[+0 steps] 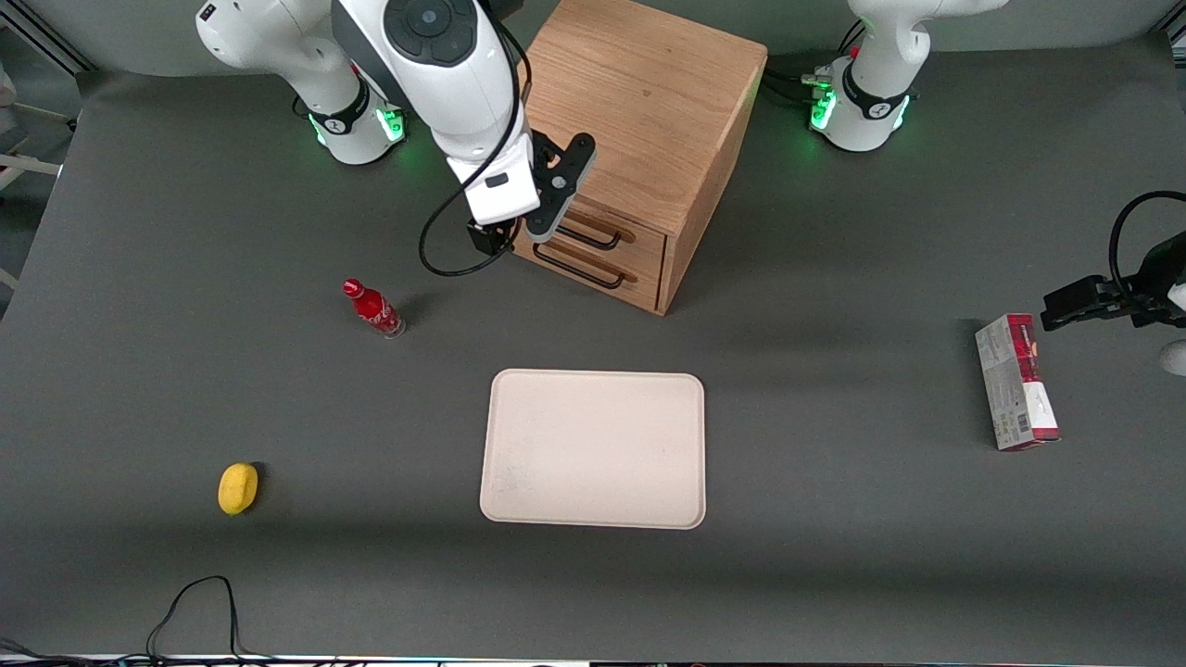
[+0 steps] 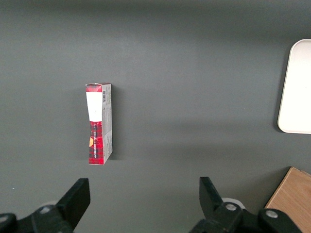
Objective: Open upper drawer
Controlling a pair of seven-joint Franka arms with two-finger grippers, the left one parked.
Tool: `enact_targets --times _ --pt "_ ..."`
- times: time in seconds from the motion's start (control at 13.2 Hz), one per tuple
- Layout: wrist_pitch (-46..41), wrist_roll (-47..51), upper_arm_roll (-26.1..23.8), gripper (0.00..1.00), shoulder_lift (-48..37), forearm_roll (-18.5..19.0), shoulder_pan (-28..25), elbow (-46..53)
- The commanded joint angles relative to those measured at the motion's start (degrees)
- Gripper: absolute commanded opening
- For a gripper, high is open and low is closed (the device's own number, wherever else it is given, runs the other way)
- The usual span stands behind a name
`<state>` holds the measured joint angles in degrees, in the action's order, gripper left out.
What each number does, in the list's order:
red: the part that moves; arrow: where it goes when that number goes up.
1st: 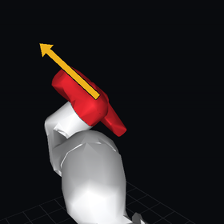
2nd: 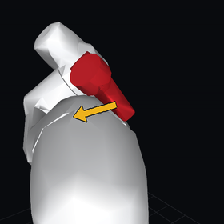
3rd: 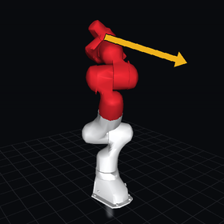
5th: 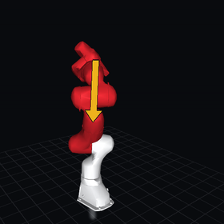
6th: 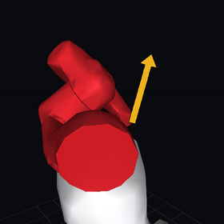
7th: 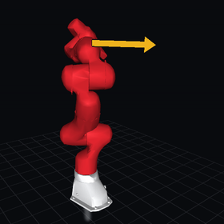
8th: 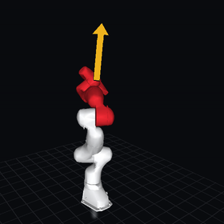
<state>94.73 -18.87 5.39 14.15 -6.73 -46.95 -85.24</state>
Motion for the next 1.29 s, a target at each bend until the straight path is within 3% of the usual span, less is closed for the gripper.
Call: enact_targets --times 0.0,0.23,0.46,0.76,1.22 --pt "0.0 3.1 -0.1 1.0 1.0 1.6 -1.3 1.0" --pt "0.5 1.5 -0.1 1.0 1.3 0.2 -0.9 1.0" --pt "0.5 -3.0 0.1 1.0 1.3 -5.1 -0.8 1.0" --pt "0.8 -3.2 0.4 1.0 1.3 -5.0 -0.7 0.0" --pt "8.0 -3.2 0.3 1.0 0.9 -4.2 -1.2 -7.0"
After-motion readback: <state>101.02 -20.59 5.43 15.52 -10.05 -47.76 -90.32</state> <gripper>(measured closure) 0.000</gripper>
